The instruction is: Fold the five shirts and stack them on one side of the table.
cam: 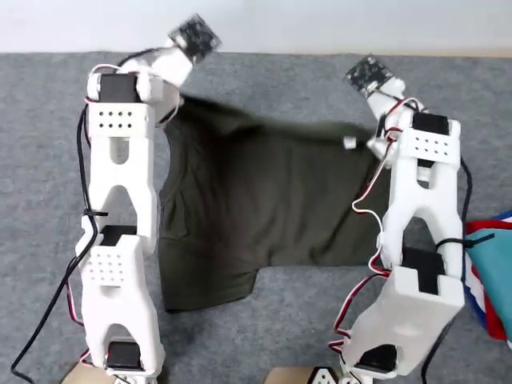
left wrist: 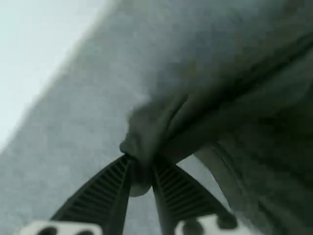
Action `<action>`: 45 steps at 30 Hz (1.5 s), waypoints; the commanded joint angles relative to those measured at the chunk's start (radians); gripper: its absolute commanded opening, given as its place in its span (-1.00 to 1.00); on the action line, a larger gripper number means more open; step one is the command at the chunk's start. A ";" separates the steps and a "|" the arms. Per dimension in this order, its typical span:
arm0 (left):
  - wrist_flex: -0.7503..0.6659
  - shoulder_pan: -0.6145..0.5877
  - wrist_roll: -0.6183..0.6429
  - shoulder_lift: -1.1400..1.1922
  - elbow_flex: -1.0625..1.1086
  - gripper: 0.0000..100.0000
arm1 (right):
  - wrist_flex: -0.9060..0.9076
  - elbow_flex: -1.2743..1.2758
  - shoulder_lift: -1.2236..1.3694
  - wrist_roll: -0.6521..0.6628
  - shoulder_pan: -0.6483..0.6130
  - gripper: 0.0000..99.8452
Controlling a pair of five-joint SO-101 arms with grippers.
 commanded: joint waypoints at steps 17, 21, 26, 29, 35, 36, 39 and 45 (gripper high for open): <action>0.146 -0.023 -0.187 -0.331 0.555 -1.00 | 0.567 -0.055 -0.137 0.117 0.001 -0.98; 0.144 0.002 -0.187 -0.523 0.822 -1.00 | 0.631 -0.054 -0.156 0.118 0.018 -0.98; 0.144 0.011 -0.187 -0.697 1.081 -1.00 | 0.690 -0.054 -0.168 0.130 0.036 -0.98; 0.144 0.015 -0.192 -0.775 1.224 -1.00 | 0.713 -0.048 -0.163 0.170 0.053 -0.98; 0.144 0.015 -0.212 -0.887 1.414 -1.00 | 0.716 0.020 -0.170 0.261 0.105 -0.98; 0.144 0.017 -0.212 -0.896 1.432 -1.00 | 0.717 0.031 -0.170 0.267 0.111 -0.98; 0.143 0.017 -0.213 -0.910 1.481 -1.00 | 0.717 0.066 -0.170 0.285 0.116 -0.98; 0.091 0.015 -0.213 -0.910 1.547 -1.00 | 0.707 0.130 -0.159 0.293 0.087 -0.98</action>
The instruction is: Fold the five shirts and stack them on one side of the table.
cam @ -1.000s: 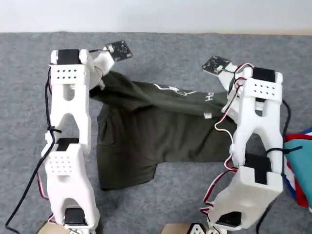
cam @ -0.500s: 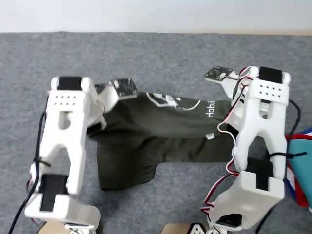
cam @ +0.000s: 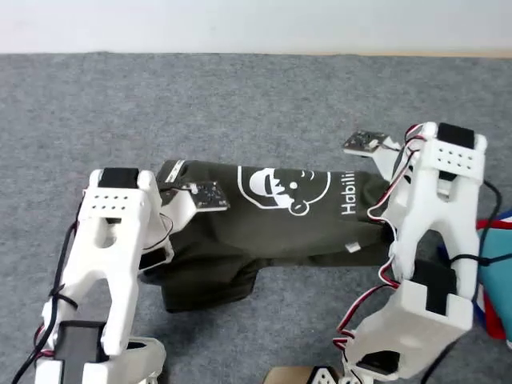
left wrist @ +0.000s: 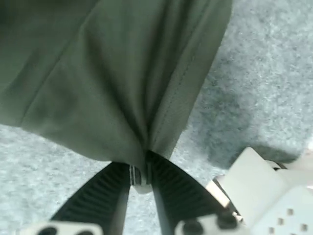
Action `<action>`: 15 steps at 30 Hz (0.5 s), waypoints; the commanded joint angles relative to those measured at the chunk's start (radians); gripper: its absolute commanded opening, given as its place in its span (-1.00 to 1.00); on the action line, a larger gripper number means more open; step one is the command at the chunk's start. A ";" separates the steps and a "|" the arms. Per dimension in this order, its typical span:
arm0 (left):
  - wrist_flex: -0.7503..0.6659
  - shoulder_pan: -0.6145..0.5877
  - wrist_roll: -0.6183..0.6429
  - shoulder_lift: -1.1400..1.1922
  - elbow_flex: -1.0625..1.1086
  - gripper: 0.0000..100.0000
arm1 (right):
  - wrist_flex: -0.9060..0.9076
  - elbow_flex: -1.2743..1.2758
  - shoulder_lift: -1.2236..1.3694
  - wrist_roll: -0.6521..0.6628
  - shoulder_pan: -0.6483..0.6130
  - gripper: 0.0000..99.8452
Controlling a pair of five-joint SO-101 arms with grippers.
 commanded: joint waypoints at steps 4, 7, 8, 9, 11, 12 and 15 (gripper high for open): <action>-0.049 -0.002 -0.009 -0.037 0.038 -1.00 | 0.001 -0.002 -0.054 0.011 -0.010 -0.98; -0.043 -0.002 -0.009 -0.037 0.038 -0.97 | -0.001 -0.002 -0.054 0.012 0.004 -0.97; -0.043 -0.003 -0.009 -0.037 0.039 -0.93 | -0.001 -0.002 -0.056 0.012 0.005 -0.97; -0.043 -0.008 -0.009 -0.037 0.039 -0.88 | 0.007 -0.002 -0.058 0.012 0.005 -0.96; -0.043 -0.009 -0.009 -0.046 0.039 -0.81 | 0.025 -0.003 -0.065 0.012 0.007 -0.85; -0.043 -0.009 -0.009 -0.046 0.036 -0.79 | 0.035 -0.005 -0.065 0.009 0.008 -0.74; -0.035 -0.005 -0.009 -0.046 0.033 -0.76 | 0.038 -0.006 -0.084 0.003 0.033 -0.42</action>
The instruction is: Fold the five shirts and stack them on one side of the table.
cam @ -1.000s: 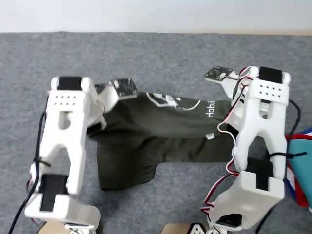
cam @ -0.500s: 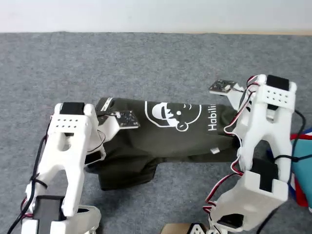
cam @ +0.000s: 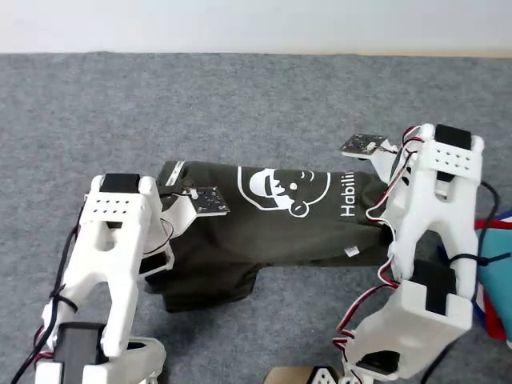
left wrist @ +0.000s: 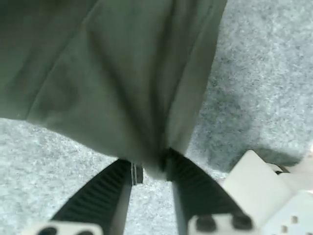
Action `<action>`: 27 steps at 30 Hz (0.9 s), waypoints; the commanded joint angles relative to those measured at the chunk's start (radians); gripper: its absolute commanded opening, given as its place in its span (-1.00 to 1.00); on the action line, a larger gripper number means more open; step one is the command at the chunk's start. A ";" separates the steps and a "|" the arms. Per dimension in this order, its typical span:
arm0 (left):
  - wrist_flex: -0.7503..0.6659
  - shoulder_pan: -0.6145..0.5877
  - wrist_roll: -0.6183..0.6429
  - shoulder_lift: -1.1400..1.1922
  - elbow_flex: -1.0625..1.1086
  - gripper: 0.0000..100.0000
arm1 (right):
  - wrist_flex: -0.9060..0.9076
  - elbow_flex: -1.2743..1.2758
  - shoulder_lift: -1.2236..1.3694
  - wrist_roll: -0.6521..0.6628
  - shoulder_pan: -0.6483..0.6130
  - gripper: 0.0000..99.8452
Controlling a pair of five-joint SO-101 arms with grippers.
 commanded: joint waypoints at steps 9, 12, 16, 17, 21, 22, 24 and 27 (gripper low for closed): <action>0.064 -0.035 -0.006 -0.041 -0.143 -0.76 | 0.038 -0.009 -0.225 -0.002 0.016 -0.36; 0.049 -0.069 -0.005 -0.040 -0.231 -0.76 | 0.038 -0.006 -0.257 -0.044 -0.021 -0.36; -0.035 -0.094 0.015 -0.035 -0.305 -0.93 | 0.036 -0.006 -0.257 -0.155 -0.084 -0.37; -0.063 -0.092 0.046 -0.031 -0.309 -1.00 | 0.036 -0.006 -0.252 -0.183 -0.099 -0.39; -0.204 -0.087 0.249 -0.031 -0.266 -1.00 | 0.015 -0.008 -0.213 -0.310 -0.171 -0.71; -0.245 -0.087 0.304 -0.031 -0.252 -1.00 | 0.002 -0.008 -0.197 -0.341 -0.182 -0.82; -0.351 -0.087 0.419 -0.031 -0.223 -1.00 | -0.028 -0.009 -0.163 -0.405 -0.191 -1.00; -0.535 -0.086 0.582 -0.031 -0.173 -1.00 | -0.067 -0.009 -0.120 -0.496 -0.185 -0.96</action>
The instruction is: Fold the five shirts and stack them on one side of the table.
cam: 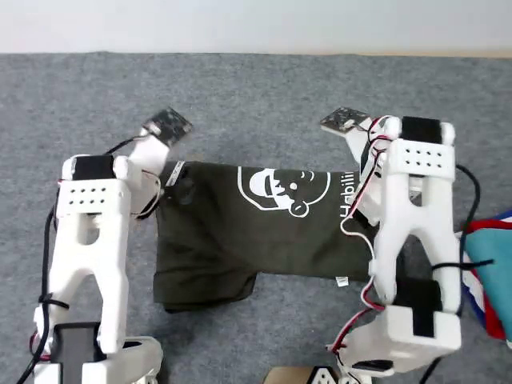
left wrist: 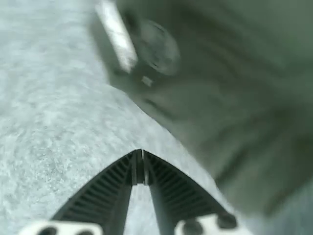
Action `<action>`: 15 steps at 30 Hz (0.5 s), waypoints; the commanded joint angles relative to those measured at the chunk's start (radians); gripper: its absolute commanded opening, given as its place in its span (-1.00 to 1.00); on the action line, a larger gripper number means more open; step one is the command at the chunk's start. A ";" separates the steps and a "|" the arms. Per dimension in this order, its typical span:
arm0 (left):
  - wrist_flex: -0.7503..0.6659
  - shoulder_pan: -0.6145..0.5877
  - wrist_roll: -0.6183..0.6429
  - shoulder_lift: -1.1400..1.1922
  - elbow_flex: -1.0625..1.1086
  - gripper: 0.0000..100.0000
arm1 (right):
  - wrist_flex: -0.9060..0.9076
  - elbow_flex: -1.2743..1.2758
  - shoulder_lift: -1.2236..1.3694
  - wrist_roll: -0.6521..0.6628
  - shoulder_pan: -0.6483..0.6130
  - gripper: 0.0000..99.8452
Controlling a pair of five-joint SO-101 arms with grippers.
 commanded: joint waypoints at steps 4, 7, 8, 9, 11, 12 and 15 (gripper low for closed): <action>-0.436 0.041 0.262 -0.029 0.145 -1.00 | -0.084 -0.009 0.065 -0.172 -0.004 -0.98; -0.539 0.095 0.265 -0.037 0.229 -1.00 | -0.131 -0.009 0.093 -0.241 -0.002 -0.98; -0.548 0.107 0.267 -0.038 0.240 -1.00 | -0.140 -0.009 0.096 -0.264 -0.002 -0.98; -0.549 0.110 0.267 -0.040 0.243 -1.00 | -0.148 -0.009 0.101 -0.290 -0.005 -0.98; -0.548 0.107 0.269 -0.040 0.245 -1.00 | -0.150 -0.009 0.107 -0.336 -0.010 -0.98; -0.546 0.104 0.272 -0.040 0.245 -1.00 | -0.150 -0.009 0.110 -0.353 -0.010 -0.98; -0.509 0.069 0.318 -0.040 0.229 -1.00 | -0.170 0.002 0.113 -0.385 -0.001 -0.98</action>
